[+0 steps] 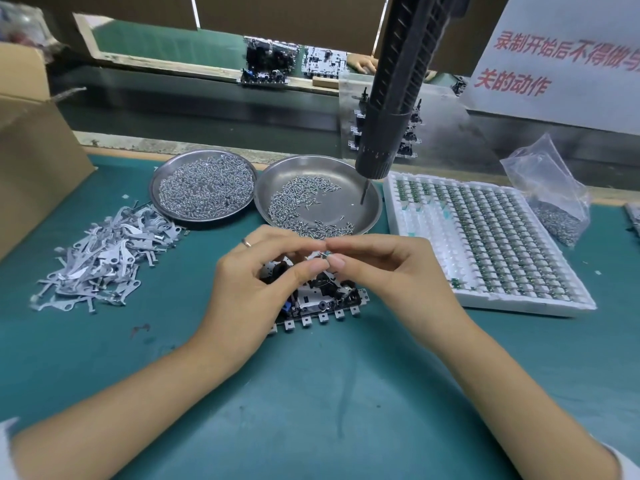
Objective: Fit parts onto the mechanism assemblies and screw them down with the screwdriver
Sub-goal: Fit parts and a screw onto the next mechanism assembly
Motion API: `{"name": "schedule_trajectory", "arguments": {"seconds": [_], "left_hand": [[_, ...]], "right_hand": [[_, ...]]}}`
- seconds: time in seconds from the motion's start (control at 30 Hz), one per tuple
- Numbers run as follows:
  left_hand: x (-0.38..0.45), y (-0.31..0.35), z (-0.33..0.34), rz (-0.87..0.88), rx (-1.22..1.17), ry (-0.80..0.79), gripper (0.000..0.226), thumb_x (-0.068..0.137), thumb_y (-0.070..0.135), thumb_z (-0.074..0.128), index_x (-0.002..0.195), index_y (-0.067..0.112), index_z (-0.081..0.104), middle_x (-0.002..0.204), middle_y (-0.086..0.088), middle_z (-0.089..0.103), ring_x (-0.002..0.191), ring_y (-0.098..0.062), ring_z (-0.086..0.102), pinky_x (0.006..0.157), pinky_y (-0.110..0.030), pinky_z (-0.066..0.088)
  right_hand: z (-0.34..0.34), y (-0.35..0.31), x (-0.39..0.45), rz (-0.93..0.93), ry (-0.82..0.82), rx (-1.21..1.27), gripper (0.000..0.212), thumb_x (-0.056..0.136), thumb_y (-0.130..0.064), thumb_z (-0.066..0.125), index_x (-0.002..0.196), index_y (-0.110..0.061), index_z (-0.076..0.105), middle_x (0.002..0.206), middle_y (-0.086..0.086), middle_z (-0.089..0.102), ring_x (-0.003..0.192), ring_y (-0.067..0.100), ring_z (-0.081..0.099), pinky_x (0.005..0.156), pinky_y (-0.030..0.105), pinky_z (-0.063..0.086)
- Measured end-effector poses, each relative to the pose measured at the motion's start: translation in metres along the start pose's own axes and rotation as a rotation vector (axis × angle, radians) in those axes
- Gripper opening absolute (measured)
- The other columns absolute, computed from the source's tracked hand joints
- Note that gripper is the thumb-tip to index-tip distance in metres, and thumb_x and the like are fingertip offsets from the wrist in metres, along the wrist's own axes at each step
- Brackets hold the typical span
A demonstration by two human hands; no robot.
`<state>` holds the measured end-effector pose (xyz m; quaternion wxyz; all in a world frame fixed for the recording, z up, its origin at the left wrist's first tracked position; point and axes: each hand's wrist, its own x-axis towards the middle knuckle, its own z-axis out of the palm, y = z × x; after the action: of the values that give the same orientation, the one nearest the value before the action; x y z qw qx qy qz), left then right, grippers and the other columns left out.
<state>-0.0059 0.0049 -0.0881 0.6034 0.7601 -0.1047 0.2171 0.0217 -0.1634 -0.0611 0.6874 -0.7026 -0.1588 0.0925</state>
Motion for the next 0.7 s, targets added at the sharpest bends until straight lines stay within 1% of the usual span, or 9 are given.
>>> {"name": "schedule_trajectory", "arguments": {"seconds": [0.1,0.17,0.23,0.33,0.4,0.5,0.57,0.6,0.7], "left_hand": [[0.001,0.000,-0.002,0.011,0.012,0.004,0.024,0.074,0.025,0.074,0.094,0.037,0.067,0.087,0.017,0.063,0.086,-0.004,0.061,0.081,-0.013,0.044],[0.001,-0.001,-0.004,0.019,0.025,-0.010,0.025,0.073,0.027,0.074,0.094,0.038,0.066,0.086,0.016,0.062,0.085,-0.002,0.060,0.080,-0.013,0.044],[0.002,0.000,-0.005,0.036,0.045,-0.038,0.026,0.072,0.031,0.075,0.095,0.035,0.066,0.085,0.012,0.062,0.085,0.000,0.059,0.080,-0.010,0.041],[0.003,0.002,-0.007,0.074,0.105,-0.082,0.027,0.073,0.026,0.072,0.098,0.029,0.066,0.086,0.010,0.062,0.085,0.001,0.058,0.081,-0.008,0.040],[0.004,0.003,-0.012,0.093,0.160,-0.129,0.029,0.074,0.024,0.073,0.102,0.025,0.066,0.091,0.009,0.062,0.087,-0.001,0.058,0.083,-0.011,0.041],[0.008,0.005,-0.021,0.118,0.229,-0.203,0.032,0.075,0.028,0.073,0.106,0.027,0.065,0.094,0.011,0.062,0.089,-0.002,0.058,0.087,-0.015,0.042],[0.009,0.005,-0.026,0.096,0.193,-0.163,0.025,0.080,0.026,0.070,0.104,0.031,0.065,0.094,0.011,0.064,0.088,0.001,0.058,0.086,-0.013,0.042],[0.008,0.005,-0.029,0.071,0.164,-0.125,0.021,0.082,0.027,0.066,0.102,0.034,0.064,0.093,0.011,0.066,0.087,0.002,0.059,0.085,-0.014,0.043],[0.002,-0.001,-0.035,0.000,0.137,-0.044,0.014,0.088,0.033,0.057,0.098,0.039,0.065,0.093,0.014,0.068,0.090,-0.002,0.062,0.085,-0.023,0.047]], "right_hand": [[0.001,0.000,-0.001,-0.051,-0.030,-0.052,0.016,0.080,-0.003,0.070,0.095,-0.009,0.074,0.089,0.002,0.075,0.082,0.010,0.070,0.075,0.019,0.053],[0.002,0.001,-0.002,-0.092,-0.043,-0.080,0.016,0.080,-0.002,0.070,0.093,-0.011,0.075,0.089,0.003,0.074,0.082,0.009,0.069,0.075,0.018,0.052],[0.002,0.002,-0.002,-0.132,-0.050,-0.100,0.017,0.079,-0.001,0.071,0.090,-0.013,0.075,0.086,0.001,0.074,0.079,0.008,0.069,0.073,0.017,0.051],[0.003,0.005,-0.002,-0.195,-0.019,-0.164,0.019,0.078,0.000,0.073,0.090,-0.014,0.076,0.086,0.003,0.073,0.079,0.012,0.069,0.072,0.018,0.052],[0.003,0.008,-0.004,-0.251,0.009,-0.234,0.020,0.077,0.000,0.074,0.092,-0.015,0.075,0.088,0.002,0.072,0.080,0.014,0.069,0.073,0.020,0.054],[0.002,0.012,-0.004,-0.360,-0.003,-0.418,0.019,0.078,-0.002,0.075,0.092,-0.014,0.075,0.090,-0.001,0.072,0.083,0.011,0.067,0.079,0.023,0.053],[0.001,0.015,-0.004,-0.419,-0.046,-0.515,0.016,0.077,-0.002,0.075,0.091,-0.010,0.076,0.090,-0.002,0.071,0.085,0.009,0.065,0.079,0.024,0.051],[0.002,0.017,-0.004,-0.456,-0.066,-0.563,0.014,0.077,-0.004,0.075,0.090,-0.009,0.077,0.090,-0.002,0.070,0.085,0.010,0.064,0.079,0.025,0.051],[0.004,0.023,-0.003,-0.561,-0.114,-0.702,0.012,0.075,-0.007,0.075,0.086,-0.009,0.078,0.088,0.001,0.072,0.083,0.020,0.060,0.078,0.028,0.049]]}}
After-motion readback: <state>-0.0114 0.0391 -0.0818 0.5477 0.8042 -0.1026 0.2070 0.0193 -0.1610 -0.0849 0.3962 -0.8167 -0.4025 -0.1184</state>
